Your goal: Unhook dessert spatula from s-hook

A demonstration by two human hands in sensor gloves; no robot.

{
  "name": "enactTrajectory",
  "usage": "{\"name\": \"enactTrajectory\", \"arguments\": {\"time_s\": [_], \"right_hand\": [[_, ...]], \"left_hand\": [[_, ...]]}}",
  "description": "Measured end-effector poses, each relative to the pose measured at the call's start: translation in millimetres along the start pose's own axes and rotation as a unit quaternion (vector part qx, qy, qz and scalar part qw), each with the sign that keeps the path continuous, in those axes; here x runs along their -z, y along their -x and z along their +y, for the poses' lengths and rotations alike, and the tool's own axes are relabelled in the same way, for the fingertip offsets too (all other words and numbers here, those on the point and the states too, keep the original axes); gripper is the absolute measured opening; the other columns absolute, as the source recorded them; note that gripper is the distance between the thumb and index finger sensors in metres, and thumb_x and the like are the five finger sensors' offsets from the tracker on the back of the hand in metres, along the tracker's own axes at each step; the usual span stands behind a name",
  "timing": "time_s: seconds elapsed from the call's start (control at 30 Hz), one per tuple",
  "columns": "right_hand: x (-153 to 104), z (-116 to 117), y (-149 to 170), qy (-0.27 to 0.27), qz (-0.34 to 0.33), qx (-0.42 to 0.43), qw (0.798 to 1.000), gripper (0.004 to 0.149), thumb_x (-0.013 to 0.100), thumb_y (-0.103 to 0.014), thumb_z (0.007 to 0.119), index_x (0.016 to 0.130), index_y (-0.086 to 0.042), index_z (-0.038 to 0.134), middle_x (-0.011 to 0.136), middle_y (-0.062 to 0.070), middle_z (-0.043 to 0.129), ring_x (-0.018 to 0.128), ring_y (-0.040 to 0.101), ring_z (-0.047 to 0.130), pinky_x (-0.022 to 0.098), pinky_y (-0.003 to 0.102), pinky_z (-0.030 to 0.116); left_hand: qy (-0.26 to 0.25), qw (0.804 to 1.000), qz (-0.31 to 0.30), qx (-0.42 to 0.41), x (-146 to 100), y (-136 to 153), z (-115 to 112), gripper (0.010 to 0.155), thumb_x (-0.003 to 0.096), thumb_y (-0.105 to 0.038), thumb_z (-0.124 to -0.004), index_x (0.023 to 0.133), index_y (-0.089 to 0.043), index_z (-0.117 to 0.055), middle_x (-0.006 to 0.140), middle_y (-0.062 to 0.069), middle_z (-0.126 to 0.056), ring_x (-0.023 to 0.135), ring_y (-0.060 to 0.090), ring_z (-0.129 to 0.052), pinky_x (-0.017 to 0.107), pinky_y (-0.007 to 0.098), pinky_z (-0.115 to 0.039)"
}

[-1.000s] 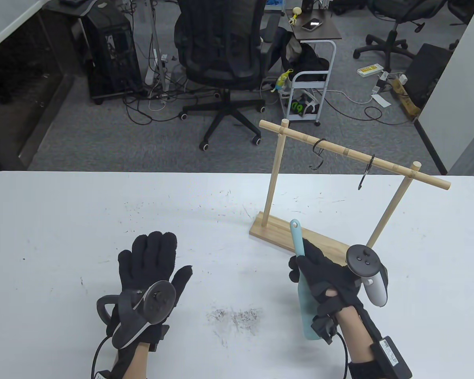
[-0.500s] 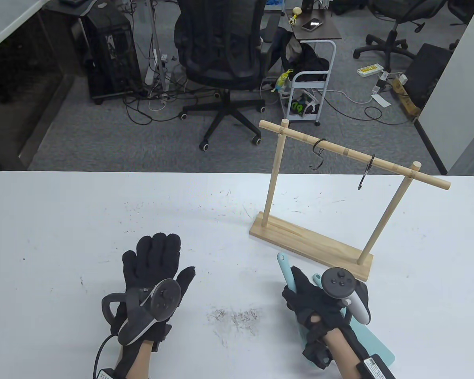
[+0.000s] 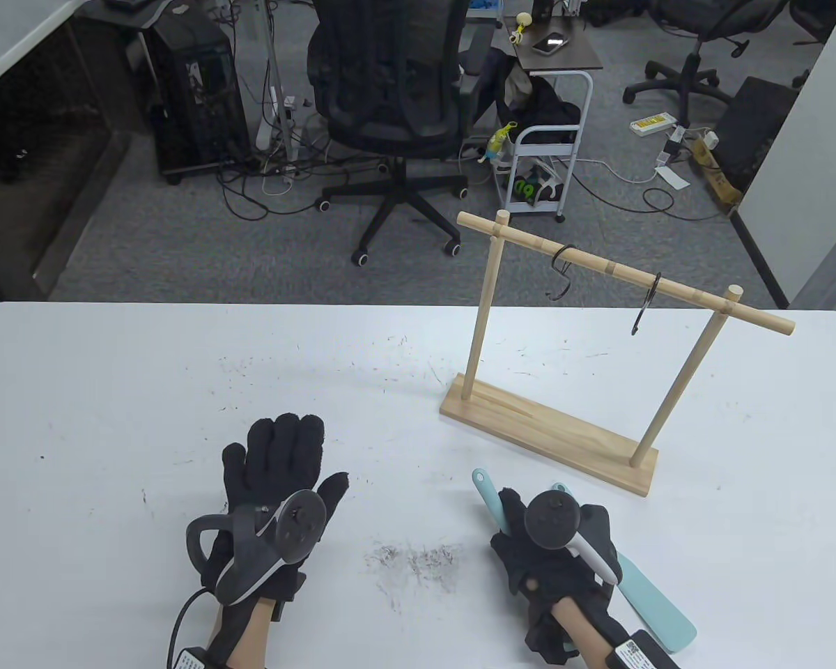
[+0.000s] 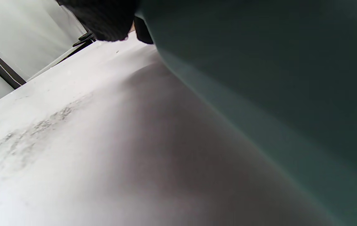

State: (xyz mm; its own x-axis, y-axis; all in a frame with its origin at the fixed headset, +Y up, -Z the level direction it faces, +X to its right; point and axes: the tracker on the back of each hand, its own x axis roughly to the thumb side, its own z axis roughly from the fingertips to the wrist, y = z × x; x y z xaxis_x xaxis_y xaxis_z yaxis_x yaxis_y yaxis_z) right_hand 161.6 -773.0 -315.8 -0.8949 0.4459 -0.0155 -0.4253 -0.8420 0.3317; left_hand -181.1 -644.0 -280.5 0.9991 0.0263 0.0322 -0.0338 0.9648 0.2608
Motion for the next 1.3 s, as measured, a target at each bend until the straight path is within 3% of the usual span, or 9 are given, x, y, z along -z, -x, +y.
{"name": "enactTrajectory", "arguments": {"time_s": [0.17,0.33,0.63,1.07,1.3], "right_hand": [[-2.7,3.8,-6.4,0.029,0.019,-0.073,0.997,0.069,0.042,-0.042,0.084,0.103,-0.023,0.056,0.085,-0.001,0.084,0.066,0.025,0.087,0.053,0.045,0.075],[-2.4,10.5,-12.1,0.023,0.039,-0.120,0.992,0.066,0.043,-0.045,0.081,0.103,-0.026,0.058,0.090,0.002,0.076,0.068,0.025,0.082,0.054,0.044,0.072],[-0.9,20.4,-22.5,0.034,0.052,-0.192,0.979,0.064,0.045,-0.044,0.078,0.103,-0.026,0.061,0.087,0.003,0.076,0.066,0.023,0.080,0.054,0.045,0.071],[0.6,27.4,-31.9,0.034,0.066,-0.257,0.964,0.060,0.047,-0.045,0.068,0.103,-0.026,0.060,0.087,0.003,0.074,0.066,0.023,0.079,0.055,0.045,0.070],[1.4,29.4,-37.0,0.039,0.074,-0.285,0.955,0.060,0.047,-0.046,0.069,0.103,-0.026,0.061,0.087,0.002,0.076,0.065,0.023,0.080,0.054,0.045,0.071]], "left_hand": [[0.002,1.000,0.000,0.001,0.2,-0.4,0.1,0.080,0.0529,-0.071,-0.056,0.122,-0.035,-0.036,0.130,0.003,-0.051,0.121,0.037,-0.051,0.085,0.066,-0.047],[0.002,1.000,0.000,0.001,0.3,-0.3,0.2,0.080,0.0529,-0.071,-0.056,0.122,-0.035,-0.036,0.130,0.004,-0.051,0.121,0.037,-0.051,0.085,0.066,-0.047],[0.002,1.000,0.001,0.002,0.5,-0.7,0.3,0.080,0.0530,-0.071,-0.056,0.122,-0.035,-0.036,0.130,0.004,-0.051,0.121,0.037,-0.051,0.085,0.066,-0.047],[0.002,1.000,0.001,0.002,0.7,-0.3,-0.5,0.081,0.0529,-0.071,-0.056,0.122,-0.035,-0.036,0.130,0.003,-0.051,0.121,0.037,-0.051,0.085,0.066,-0.047],[0.001,1.000,0.002,0.001,0.6,0.1,-0.1,0.081,0.0530,-0.071,-0.056,0.122,-0.035,-0.036,0.130,0.003,-0.051,0.121,0.037,-0.051,0.085,0.066,-0.047]]}}
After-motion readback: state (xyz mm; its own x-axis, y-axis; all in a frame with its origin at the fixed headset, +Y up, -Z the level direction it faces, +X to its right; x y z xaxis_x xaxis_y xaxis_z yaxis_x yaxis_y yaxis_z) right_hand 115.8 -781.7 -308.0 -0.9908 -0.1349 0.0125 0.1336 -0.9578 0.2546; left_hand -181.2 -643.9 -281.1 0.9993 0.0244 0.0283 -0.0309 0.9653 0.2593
